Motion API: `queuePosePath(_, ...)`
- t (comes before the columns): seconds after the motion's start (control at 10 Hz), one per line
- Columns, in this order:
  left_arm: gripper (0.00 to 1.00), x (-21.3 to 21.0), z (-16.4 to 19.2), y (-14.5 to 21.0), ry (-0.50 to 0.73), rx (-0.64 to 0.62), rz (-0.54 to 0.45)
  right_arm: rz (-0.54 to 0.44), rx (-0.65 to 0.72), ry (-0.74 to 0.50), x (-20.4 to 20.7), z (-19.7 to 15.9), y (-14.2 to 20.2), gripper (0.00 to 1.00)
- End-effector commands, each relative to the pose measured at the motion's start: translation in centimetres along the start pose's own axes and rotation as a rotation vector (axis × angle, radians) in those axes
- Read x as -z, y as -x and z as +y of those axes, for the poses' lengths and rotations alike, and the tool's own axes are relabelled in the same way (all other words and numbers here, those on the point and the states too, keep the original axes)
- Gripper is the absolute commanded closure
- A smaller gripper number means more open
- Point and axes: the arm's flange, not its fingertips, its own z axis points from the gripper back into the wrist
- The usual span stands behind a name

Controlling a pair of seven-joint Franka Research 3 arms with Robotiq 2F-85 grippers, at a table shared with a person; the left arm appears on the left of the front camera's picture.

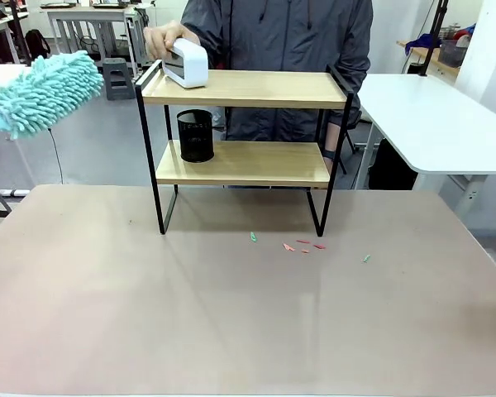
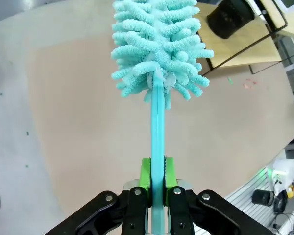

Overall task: Clean the shelf.
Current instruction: Clean the remaining tier of the Shelf with the Duster once objects are removed, then hand the Duster back to the human.

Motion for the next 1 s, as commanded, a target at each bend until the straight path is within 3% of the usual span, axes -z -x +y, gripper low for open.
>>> queuePosePath(0.0,0.88,0.6,0.3,0.0,0.0,-0.008,0.01,-0.018,-0.025,-0.024,0.2,0.0,-0.1,0.0)
queuePosePath(0.8,0.88,0.8,0.4,0.1,0.004,-0.01,0.018,0.0,0.0,0.0,0.0,0.0,0.0,0.0)
queuePosePath(0.9,0.88,-0.5,-2.1,-2.3,0.135,0.104,-0.122,-0.027,-0.16,-0.006,-1.0,3.3,-2.3,0.0)
